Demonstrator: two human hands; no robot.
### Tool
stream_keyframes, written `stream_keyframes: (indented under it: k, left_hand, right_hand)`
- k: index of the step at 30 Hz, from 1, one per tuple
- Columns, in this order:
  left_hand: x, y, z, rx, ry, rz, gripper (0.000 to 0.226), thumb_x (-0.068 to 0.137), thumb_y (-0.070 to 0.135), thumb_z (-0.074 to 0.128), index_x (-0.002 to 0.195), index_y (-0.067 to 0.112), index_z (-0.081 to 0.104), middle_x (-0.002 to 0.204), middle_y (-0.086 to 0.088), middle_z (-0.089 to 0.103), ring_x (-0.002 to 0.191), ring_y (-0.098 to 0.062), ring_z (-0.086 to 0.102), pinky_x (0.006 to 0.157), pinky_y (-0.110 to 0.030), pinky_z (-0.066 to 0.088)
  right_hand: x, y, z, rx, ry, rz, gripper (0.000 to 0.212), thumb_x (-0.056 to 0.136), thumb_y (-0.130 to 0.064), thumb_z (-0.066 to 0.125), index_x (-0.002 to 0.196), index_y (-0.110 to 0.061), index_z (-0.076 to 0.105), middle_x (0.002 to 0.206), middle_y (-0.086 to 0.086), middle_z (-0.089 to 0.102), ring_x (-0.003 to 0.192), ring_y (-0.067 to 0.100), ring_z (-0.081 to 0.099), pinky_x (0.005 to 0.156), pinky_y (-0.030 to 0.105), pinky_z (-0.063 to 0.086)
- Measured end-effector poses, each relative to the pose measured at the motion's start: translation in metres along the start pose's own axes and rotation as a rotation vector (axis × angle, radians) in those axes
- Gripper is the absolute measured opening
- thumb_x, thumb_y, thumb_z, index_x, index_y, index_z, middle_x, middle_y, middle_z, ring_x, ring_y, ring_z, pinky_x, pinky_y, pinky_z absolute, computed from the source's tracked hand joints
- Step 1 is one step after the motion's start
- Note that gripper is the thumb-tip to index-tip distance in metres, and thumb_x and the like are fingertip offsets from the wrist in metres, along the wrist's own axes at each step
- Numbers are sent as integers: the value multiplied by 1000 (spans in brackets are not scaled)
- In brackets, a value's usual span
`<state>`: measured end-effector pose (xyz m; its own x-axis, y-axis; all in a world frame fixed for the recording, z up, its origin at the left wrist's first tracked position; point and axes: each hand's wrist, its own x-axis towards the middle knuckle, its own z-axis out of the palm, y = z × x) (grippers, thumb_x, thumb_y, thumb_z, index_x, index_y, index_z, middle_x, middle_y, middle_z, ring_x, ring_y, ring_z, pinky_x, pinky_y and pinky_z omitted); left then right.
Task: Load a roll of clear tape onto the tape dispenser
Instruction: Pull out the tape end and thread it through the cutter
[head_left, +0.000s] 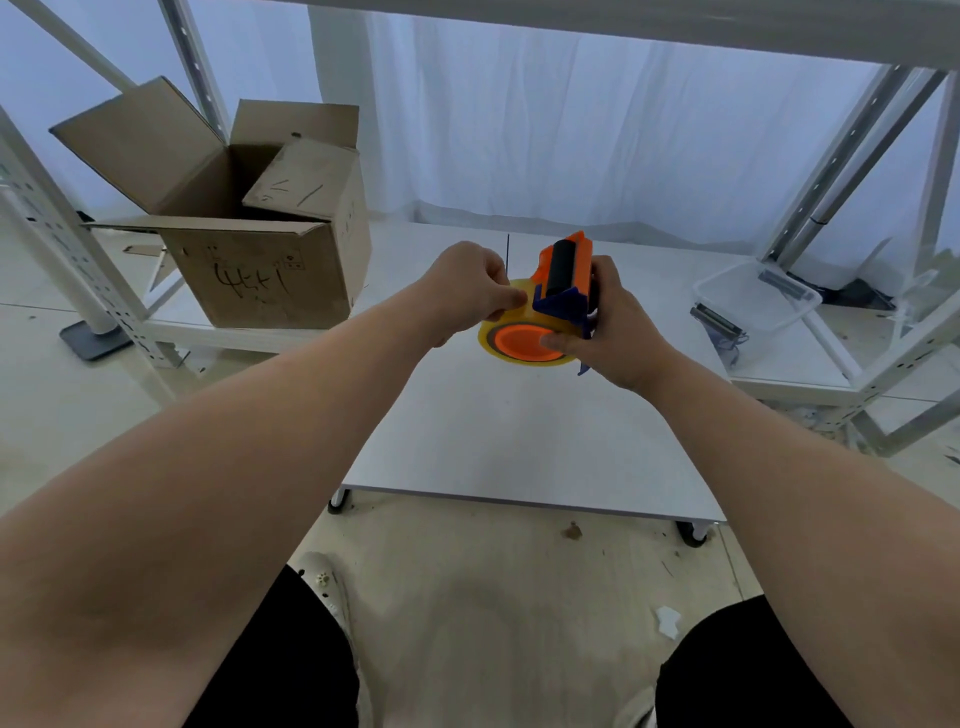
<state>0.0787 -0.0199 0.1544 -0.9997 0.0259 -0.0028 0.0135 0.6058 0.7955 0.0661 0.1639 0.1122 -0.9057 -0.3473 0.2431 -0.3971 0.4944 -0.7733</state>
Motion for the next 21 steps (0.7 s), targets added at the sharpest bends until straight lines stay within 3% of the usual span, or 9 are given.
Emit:
stream_keyframes:
  k: [5,8,12,15,19,21]
  left_hand:
    - [-5,-1,-4,-64,-4,153,28,84,13,65,61,12,49,68,-6,52,57,-11,42,48,-11,36]
    - [-6,-3,-5,-94,-15,205,26,84,12,65,64,10,50,72,-10,52,61,-13,43,55,-16,38]
    - [1,-7,-5,-223,1,84,24,82,14,71,65,10,54,69,-8,62,62,-15,60,70,-27,54]
    - [1,-4,-4,-336,11,14,23,80,14,74,69,6,55,70,-9,65,54,-9,66,61,-19,56]
    - [0,0,-7,-514,4,-94,28,80,5,72,86,8,45,80,-9,58,49,-8,66,54,-18,55]
    - [-1,1,-10,-509,-61,-161,20,81,4,71,89,6,52,80,-9,61,49,-7,65,52,-16,53]
  right_hand:
    - [2,1,-5,-15,21,-50,72,76,-13,77,132,-20,33,117,-9,55,98,18,58,65,23,47]
    - [1,-1,-3,-33,48,-86,71,75,-13,76,132,-17,35,117,-6,54,100,18,57,73,25,48]
    - [2,-6,-4,-59,108,-120,64,75,-10,75,128,-15,39,116,-7,56,101,16,56,79,25,49]
    - [6,-8,-3,-103,161,-140,64,74,-15,76,127,-15,40,120,0,56,104,21,57,84,36,52]
    - [6,-8,-3,-100,156,-141,63,73,-14,77,125,-15,41,114,-3,55,102,21,56,84,36,51]
    - [6,-7,-3,-79,123,-123,62,73,-10,77,123,-16,42,108,-9,55,96,18,56,81,31,51]
